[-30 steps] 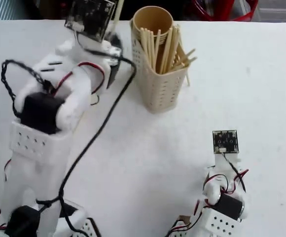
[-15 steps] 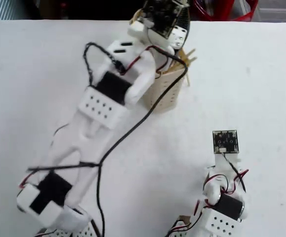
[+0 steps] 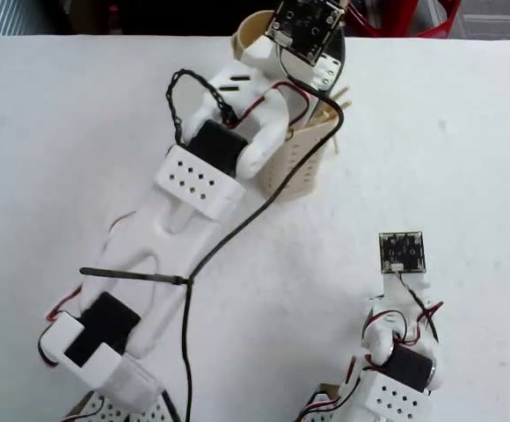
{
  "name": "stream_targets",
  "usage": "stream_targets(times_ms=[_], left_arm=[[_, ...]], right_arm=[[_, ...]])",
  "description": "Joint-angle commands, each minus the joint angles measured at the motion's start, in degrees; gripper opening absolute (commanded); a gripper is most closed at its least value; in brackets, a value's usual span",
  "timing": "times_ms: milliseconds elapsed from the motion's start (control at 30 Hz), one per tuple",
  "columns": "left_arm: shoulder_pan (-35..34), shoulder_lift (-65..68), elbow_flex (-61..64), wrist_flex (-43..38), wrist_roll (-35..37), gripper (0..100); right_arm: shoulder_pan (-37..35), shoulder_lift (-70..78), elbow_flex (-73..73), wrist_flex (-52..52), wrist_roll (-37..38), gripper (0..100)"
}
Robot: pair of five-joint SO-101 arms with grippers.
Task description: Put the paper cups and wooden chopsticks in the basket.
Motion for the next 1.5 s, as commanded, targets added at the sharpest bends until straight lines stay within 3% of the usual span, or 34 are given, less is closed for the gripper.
stream_targets(times_ms=[0, 300, 600, 733, 867, 1100, 1267, 1467], left_arm=[[0.04, -0.66, -3.52, 1.41, 0.70, 8], [-2.86, -0.75, -4.57, 3.43, 0.70, 8], [-4.97, -0.75, -13.19, 18.55, 0.26, 8], [-9.45, -0.75, -18.55, 27.87, 0.26, 8], [-16.13, -0.66, -22.07, 43.08, 0.26, 8], [-31.96, -0.13, -19.87, 56.18, 0.62, 8], [-38.64, -0.66, -5.80, 52.31, 0.62, 8], [-39.69, -0.66, 16.26, 34.20, 5.10, 8]], right_arm=[[0.66, -0.31, 0.35, -0.04, 0.00, 1.8], [0.66, -0.31, 0.35, -0.04, 0.00, 1.8], [1.19, -0.31, 0.35, -3.47, 0.35, 1.8], [1.98, -0.40, 0.26, -15.16, 0.44, 1.8], [1.89, -0.31, -1.41, -25.71, 0.53, 1.8], [-0.84, 0.31, -14.95, -20.44, -2.73, 15.3], [-2.59, 6.73, -28.40, -19.91, -9.93, 15.3], [-4.35, 39.08, -53.98, -14.90, -21.80, 11.3]])
